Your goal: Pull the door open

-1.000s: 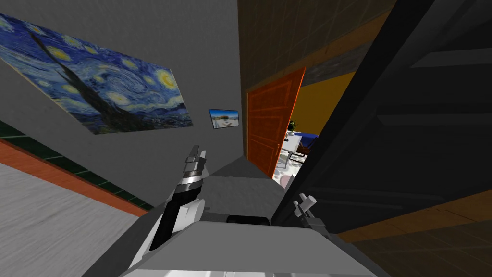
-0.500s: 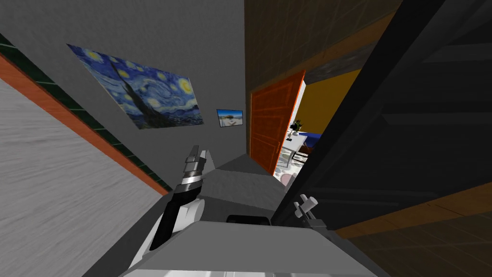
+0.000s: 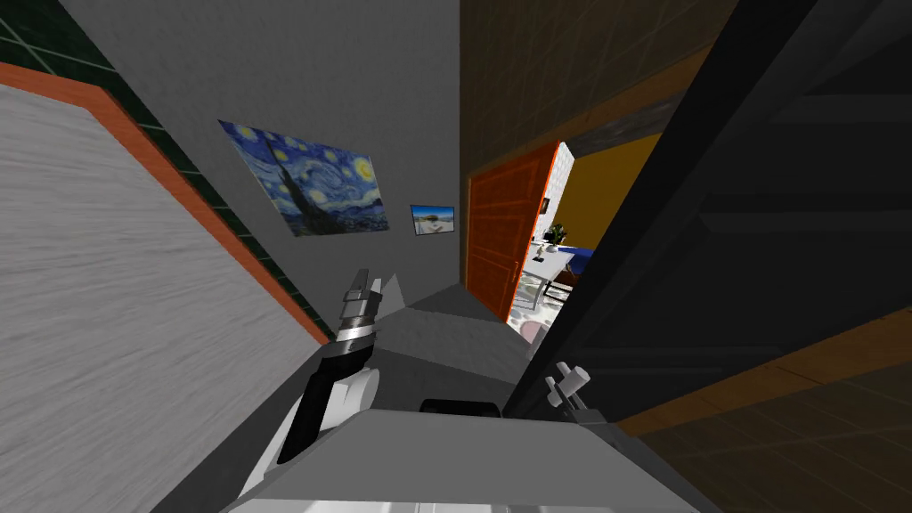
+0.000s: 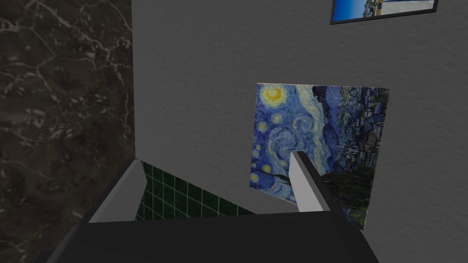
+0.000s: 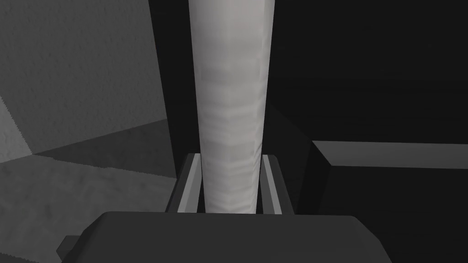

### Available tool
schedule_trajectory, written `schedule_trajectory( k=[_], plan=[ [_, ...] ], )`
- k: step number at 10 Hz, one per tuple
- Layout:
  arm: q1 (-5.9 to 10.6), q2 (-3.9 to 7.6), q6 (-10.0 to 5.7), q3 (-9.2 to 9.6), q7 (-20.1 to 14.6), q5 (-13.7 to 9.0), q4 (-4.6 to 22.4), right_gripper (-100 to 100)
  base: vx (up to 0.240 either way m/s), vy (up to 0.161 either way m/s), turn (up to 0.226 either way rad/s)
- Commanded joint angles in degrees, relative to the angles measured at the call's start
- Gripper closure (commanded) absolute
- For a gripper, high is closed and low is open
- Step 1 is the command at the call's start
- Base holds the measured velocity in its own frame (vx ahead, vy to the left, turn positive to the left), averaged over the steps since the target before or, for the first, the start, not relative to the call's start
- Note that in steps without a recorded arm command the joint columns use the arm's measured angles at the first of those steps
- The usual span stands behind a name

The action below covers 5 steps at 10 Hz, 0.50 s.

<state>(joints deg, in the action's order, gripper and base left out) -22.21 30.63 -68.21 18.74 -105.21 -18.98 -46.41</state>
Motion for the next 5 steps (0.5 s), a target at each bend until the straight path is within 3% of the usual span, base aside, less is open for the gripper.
schedule_trajectory(
  k=[1,5],
  plan=[
    [0.42,0.17,-0.56,0.13,-0.35,0.15,0.45,100,-0.176,-0.05,0.152],
    [1.34,0.6,-1.48,0.5,-1.12,0.54,1.61,100,-0.187,-0.042,0.114]
  ],
)
